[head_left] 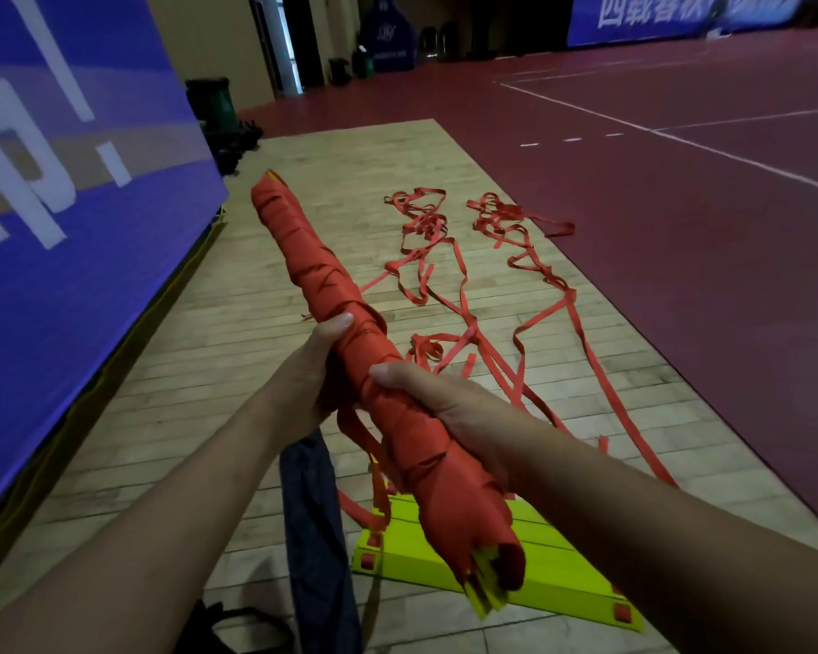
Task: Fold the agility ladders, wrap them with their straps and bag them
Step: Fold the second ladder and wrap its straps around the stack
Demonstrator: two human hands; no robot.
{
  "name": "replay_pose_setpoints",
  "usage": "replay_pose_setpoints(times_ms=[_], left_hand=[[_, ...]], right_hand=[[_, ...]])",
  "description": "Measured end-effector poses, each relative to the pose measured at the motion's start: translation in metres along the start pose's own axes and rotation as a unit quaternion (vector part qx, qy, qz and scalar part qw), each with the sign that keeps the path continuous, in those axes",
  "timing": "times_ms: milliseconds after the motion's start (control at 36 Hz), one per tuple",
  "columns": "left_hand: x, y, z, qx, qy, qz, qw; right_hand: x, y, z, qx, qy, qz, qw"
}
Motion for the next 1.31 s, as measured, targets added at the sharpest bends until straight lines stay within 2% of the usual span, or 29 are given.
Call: replay_pose_setpoints(times_ms=[83,139,278,389,417,472,528,556,611,667,722,806,833,889,1000,1083,1222,1306], left_hand=[[0.001,0.01,-0.001,0.022,0.021,0.039,0.999],[0.006,0.013,-0.004,0.044,0.046,0.087,0.994],[0.019,0.007,-0.004,0.075,0.099,0.156,0.98],[0.005,-0.014,0.001,0.023,0.051,0.125,0.991],[0.004,-0.019,0.002,-0.001,0.041,0.13,0.991],[0.005,-0.024,0.003,-0.04,0.024,0.138,0.989],[0.008,-0.023,0.004,-0.056,0.028,0.115,0.991],[0.009,-0.019,0.004,-0.047,0.027,0.101,0.993],[0.008,-0.013,0.002,-0.003,0.01,0.085,0.996],[0.005,-0.006,0.001,0.039,-0.018,0.061,0.997],[0.0,-0.001,0.0,0.072,-0.045,0.04,0.996],[-0.011,-0.002,-0.004,0.103,-0.087,0.014,0.991],[-0.014,-0.001,-0.005,0.102,-0.093,-0.01,0.99],[-0.016,0.003,-0.005,0.089,-0.089,-0.054,0.991],[-0.015,0.013,-0.005,0.07,-0.062,-0.07,0.993],[-0.01,0.016,-0.004,0.079,-0.015,-0.02,0.997],[0.003,0.019,-0.007,0.111,0.064,0.095,0.987],[0.0,0.008,-0.005,0.105,0.045,0.064,0.991]], right_hand=[[0.013,0.006,0.002,-0.044,0.067,-0.132,0.988],[0.02,0.012,0.004,-0.083,0.117,-0.254,0.957],[0.03,0.026,0.009,-0.177,0.188,-0.477,0.84],[0.035,0.021,-0.007,-0.262,0.212,-0.603,0.723],[0.034,0.021,-0.007,-0.271,0.217,-0.618,0.706],[0.029,0.019,-0.006,-0.264,0.232,-0.61,0.71],[0.024,0.018,-0.004,-0.24,0.251,-0.577,0.739],[0.023,0.018,-0.004,-0.223,0.25,-0.556,0.76],[0.026,0.022,-0.002,-0.181,0.226,-0.468,0.835],[0.031,0.03,0.001,-0.142,0.175,-0.356,0.907],[0.032,0.039,0.002,-0.109,0.104,-0.282,0.948],[0.015,0.03,0.0,0.016,-0.034,-0.098,0.994],[0.009,0.022,-0.004,0.046,-0.073,-0.049,0.995],[0.0,0.011,-0.004,0.05,-0.092,-0.02,0.994],[0.003,0.004,0.009,-0.039,0.013,-0.09,0.995],[0.013,0.005,0.011,-0.091,0.083,-0.182,0.975],[0.033,0.025,0.009,-0.174,0.179,-0.419,0.873],[0.039,0.028,0.001,-0.239,0.21,-0.559,0.766]])
Point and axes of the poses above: each hand's wrist, its own z-axis towards the middle knuckle, its own y-axis out of the back of the hand, x = y × z, the point moved 5 cm from there along z, towards the middle knuckle, and after that the axes turned 12 degrees about z, right-handed, at the moved point
